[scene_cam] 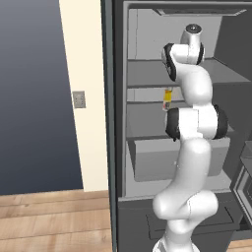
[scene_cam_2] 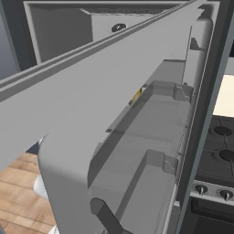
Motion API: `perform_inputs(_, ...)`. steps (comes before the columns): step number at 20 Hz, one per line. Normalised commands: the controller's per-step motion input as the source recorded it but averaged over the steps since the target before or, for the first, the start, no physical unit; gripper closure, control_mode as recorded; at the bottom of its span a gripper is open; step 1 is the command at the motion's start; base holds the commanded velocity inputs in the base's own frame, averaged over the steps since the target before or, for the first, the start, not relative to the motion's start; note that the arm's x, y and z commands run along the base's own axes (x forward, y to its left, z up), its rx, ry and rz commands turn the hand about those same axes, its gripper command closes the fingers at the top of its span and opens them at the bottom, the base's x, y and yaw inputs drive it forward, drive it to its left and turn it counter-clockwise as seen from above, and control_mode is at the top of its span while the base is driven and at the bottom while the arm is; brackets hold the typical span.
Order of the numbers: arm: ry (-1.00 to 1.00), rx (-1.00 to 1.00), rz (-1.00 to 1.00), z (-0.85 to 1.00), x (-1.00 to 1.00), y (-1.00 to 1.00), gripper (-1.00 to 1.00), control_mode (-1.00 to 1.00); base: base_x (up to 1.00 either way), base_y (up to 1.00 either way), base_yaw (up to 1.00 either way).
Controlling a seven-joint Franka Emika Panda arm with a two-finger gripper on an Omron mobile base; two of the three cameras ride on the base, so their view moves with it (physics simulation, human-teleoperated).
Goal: Pick the orange and tangerine from the fridge and place them on the plate next to the blender to make a fruit smoothie.
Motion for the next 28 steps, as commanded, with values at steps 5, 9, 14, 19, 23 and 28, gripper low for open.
perform_inputs(5,-0.44,0.00,0.00,-0.04,-0.71,0.29,1.00,-1.00,0.00,0.00,0.00)
perform_inputs(9,-0.24,0.00,0.00,0.15,-0.95,0.20,1.00,-1.00,0.00,0.00,0.00)
perform_inputs(14,-0.01,0.00,0.00,0.59,-1.00,0.02,1.00,-1.00,0.00,0.00,0.00)
perform_inputs(19,0.16,0.00,0.00,0.48,-1.00,0.30,1.00,-1.00,0.00,0.00,0.00)
perform_inputs(23,0.23,-0.01,0.00,0.16,-1.00,0.47,1.00,-1.00,0.00,0.00,0.00)
perform_inputs(28,0.17,0.00,0.00,0.00,-1.00,0.38,1.00,-1.00,0.00,0.00,0.00)
